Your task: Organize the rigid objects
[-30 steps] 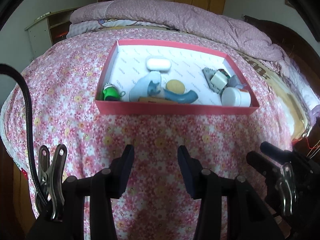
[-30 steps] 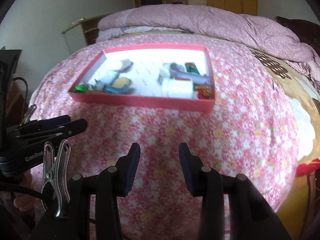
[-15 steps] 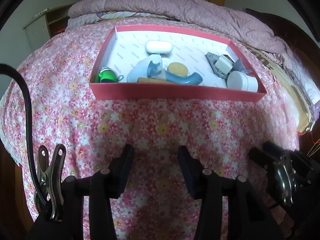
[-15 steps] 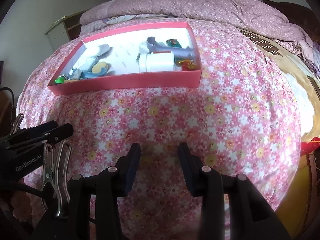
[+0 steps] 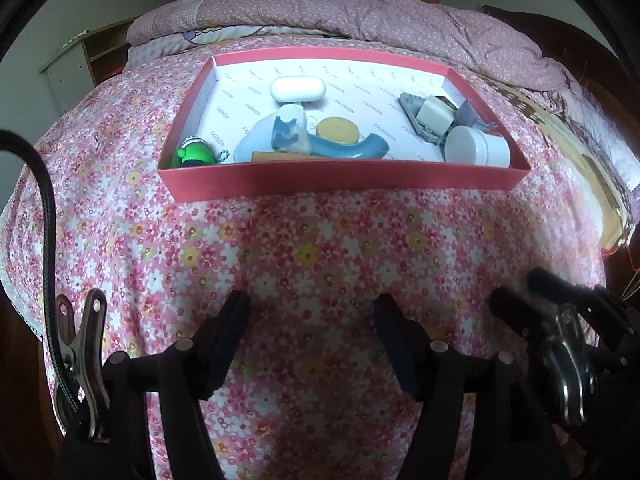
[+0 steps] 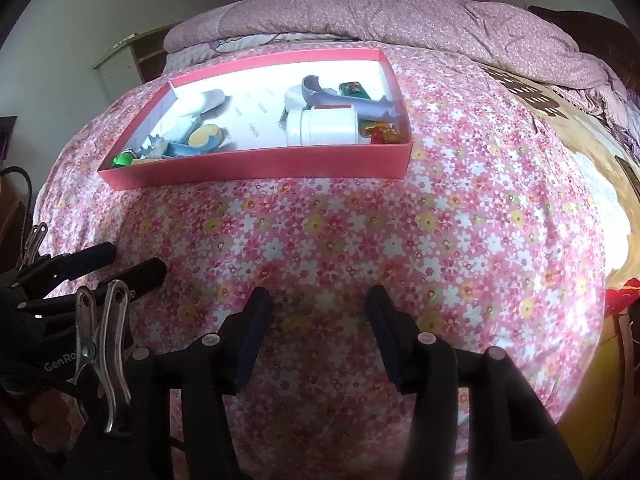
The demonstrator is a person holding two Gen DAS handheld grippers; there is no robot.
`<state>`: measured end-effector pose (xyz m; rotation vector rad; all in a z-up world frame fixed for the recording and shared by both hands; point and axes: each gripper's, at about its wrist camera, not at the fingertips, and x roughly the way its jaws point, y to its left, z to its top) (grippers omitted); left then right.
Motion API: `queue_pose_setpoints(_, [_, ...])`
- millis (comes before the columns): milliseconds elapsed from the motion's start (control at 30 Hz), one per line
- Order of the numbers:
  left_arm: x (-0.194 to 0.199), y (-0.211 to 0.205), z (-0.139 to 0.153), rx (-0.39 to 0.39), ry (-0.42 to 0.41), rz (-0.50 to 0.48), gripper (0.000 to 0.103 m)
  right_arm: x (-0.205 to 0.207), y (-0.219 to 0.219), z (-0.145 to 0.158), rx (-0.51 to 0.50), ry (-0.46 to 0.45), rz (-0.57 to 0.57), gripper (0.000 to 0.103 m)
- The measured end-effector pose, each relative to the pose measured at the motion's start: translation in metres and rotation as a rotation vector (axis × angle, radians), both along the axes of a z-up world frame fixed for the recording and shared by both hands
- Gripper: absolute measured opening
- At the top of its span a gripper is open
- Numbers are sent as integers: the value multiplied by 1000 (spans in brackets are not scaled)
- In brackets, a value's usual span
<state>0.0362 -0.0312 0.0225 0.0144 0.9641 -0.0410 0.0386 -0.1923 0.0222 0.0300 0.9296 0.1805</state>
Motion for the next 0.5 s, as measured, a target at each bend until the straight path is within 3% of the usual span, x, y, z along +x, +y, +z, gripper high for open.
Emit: queue_pose_setpoints(500, [1,-5,-2,17,7,5,76,1,0,-1,16,3,-2,57])
